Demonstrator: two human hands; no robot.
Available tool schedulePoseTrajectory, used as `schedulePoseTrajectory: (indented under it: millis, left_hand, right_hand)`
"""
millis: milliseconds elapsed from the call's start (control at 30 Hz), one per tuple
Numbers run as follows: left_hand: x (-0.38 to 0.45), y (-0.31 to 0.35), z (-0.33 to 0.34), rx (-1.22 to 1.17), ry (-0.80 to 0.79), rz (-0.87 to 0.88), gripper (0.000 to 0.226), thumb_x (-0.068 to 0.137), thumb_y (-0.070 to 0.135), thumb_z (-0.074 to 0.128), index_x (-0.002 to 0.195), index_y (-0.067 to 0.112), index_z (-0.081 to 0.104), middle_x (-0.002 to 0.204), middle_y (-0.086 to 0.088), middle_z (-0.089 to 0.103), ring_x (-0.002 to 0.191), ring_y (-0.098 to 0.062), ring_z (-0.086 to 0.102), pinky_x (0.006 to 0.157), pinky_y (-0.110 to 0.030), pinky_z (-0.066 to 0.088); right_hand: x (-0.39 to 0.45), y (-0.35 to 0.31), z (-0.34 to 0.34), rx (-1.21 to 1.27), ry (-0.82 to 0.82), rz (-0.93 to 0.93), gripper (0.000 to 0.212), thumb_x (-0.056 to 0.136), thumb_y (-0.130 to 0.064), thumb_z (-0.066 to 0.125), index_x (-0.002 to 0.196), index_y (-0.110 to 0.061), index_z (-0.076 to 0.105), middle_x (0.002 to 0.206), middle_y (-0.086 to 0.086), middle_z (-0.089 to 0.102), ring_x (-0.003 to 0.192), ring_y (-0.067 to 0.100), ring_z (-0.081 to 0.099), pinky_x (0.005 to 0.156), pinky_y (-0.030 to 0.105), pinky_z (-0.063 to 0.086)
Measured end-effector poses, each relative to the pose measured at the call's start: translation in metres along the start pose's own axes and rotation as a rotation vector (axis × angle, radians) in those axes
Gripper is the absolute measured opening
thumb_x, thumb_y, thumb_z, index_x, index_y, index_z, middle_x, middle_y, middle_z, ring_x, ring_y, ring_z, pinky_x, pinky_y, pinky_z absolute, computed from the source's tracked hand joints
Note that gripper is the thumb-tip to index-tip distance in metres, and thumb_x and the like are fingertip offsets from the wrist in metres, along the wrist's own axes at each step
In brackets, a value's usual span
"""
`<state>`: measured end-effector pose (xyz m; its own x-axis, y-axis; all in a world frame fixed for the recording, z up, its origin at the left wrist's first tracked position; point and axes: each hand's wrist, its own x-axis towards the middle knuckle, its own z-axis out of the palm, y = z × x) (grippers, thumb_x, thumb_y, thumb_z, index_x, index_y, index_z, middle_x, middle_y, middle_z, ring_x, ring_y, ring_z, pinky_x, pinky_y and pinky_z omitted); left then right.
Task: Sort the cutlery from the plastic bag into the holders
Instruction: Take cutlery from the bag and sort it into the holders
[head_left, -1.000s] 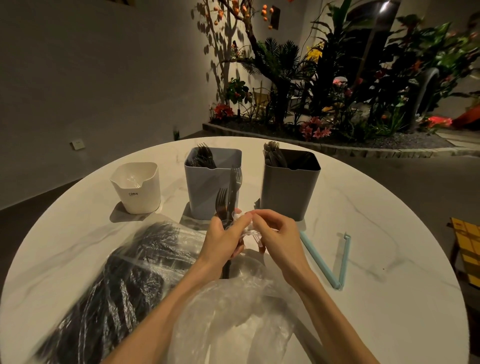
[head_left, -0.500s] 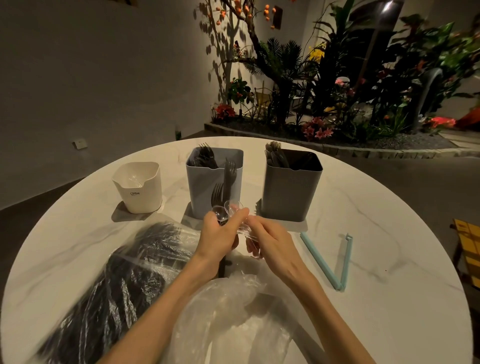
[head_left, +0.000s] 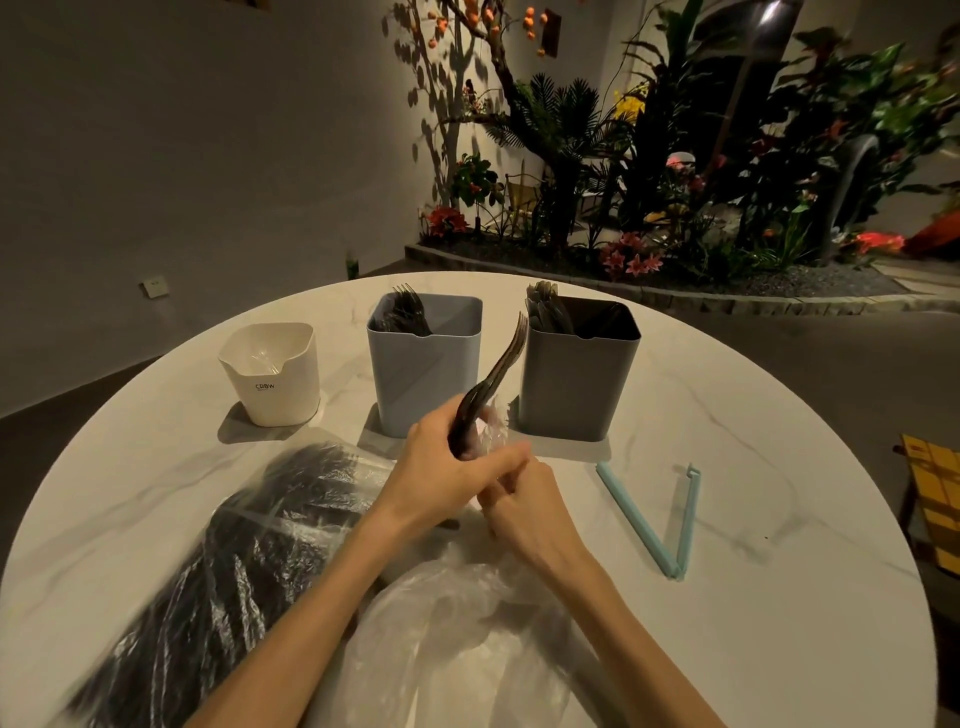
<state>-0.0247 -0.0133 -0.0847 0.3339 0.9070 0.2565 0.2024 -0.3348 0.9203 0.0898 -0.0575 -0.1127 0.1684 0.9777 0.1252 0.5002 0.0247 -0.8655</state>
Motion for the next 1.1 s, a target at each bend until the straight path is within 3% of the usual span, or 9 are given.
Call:
schedulePoseTrajectory:
  millis: [33,133,267,367,500,667,800,967,1100]
  left_hand:
    - [0.001,0.001,-0.003,-0.070,-0.019,-0.004,0.039,0.072,0.049,0.084,0.100,0.029,0.067,0.078,-0.015,0.063,0.069,-0.025,0.062,0.068,-0.032,0.059]
    - [0.003,0.008,-0.010,-0.275,-0.019,-0.040,0.044,0.075,0.050,0.083,0.108,0.026,0.070,0.058,-0.004,0.046,0.046,-0.007,0.046,0.048,-0.015,0.042]
    - [-0.003,0.019,-0.012,-0.409,-0.083,-0.028,0.032,0.073,0.043,0.071,0.103,0.038,0.076,0.051,-0.009,0.042,0.040,-0.009,0.037,0.041,-0.017,0.035]
    - [-0.005,0.021,-0.011,-0.300,-0.108,0.055,0.034,0.080,0.035,0.069,0.114,0.031,0.070,0.054,-0.021,0.039,0.040,-0.007,0.041,0.046,-0.014,0.038]
    - [-0.005,0.018,-0.009,-0.255,-0.082,0.032,0.028,0.078,0.035,0.072,0.106,0.029,0.075,0.066,-0.029,0.056,0.057,-0.007,0.062,0.060,-0.013,0.050]
    - [-0.003,0.014,-0.007,-0.218,-0.073,-0.018,0.024,0.077,0.038,0.074,0.100,0.030,0.077,0.062,-0.014,0.059,0.057,-0.009,0.060,0.059,-0.014,0.050]
    - [-0.002,0.013,-0.006,-0.233,0.004,-0.051,0.013,0.083,0.031,0.076,0.095,0.032,0.076,0.076,-0.018,0.069,0.072,-0.014,0.071,0.063,-0.012,0.052]
    - [-0.003,0.015,-0.006,-0.268,-0.013,-0.076,0.019,0.084,0.033,0.075,0.103,0.035,0.074,0.085,0.008,0.077,0.087,-0.005,0.073,0.069,-0.012,0.055]
    - [-0.003,0.014,-0.006,-0.259,0.003,-0.164,0.013,0.083,0.037,0.078,0.095,0.032,0.078,0.085,0.000,0.076,0.084,-0.009,0.073,0.066,-0.017,0.056]
  right_hand:
    - [-0.001,-0.001,0.003,0.086,-0.002,0.033,0.022,0.103,-0.029,0.049,0.093,-0.019,0.066,0.074,-0.005,0.064,0.063,0.009,0.058,0.061,0.018,0.049]
    - [0.001,-0.002,0.008,0.311,0.019,0.156,0.047,0.099,-0.048,0.053,0.081,-0.005,0.057,0.062,0.003,0.052,0.057,0.015,0.046,0.060,0.025,0.044]
    - [0.003,-0.003,0.009,0.382,0.016,0.192,0.037,0.097,-0.040,0.060,0.072,-0.013,0.059,0.052,-0.005,0.054,0.050,0.009,0.049,0.055,0.019,0.046]
    - [0.005,-0.001,0.010,0.362,0.003,0.193,0.032,0.102,-0.027,0.056,0.074,-0.010,0.061,0.061,0.002,0.059,0.060,0.017,0.059,0.063,0.023,0.056]
    - [0.007,0.000,0.011,0.397,0.044,0.194,0.028,0.100,-0.024,0.059,0.076,-0.010,0.067,0.064,0.001,0.065,0.066,0.016,0.063,0.065,0.026,0.057]
    - [0.005,0.001,0.012,0.501,0.049,0.190,0.025,0.098,-0.010,0.059,0.075,-0.007,0.068,0.058,0.001,0.062,0.057,0.015,0.058,0.060,0.024,0.053]
    - [0.006,-0.002,0.011,0.530,0.060,0.177,0.003,0.093,-0.012,0.068,0.095,-0.013,0.071,0.081,0.009,0.071,0.072,0.027,0.067,0.062,0.025,0.058]
    - [0.006,0.002,0.010,0.545,0.095,0.078,0.032,0.088,-0.011,0.074,0.097,-0.039,0.061,0.100,-0.003,0.069,0.088,0.024,0.067,0.065,0.026,0.060]
    - [0.007,0.007,0.020,0.543,0.022,0.166,0.034,0.089,-0.009,0.071,0.114,-0.030,0.062,0.111,0.001,0.068,0.091,0.023,0.068,0.065,0.025,0.059]
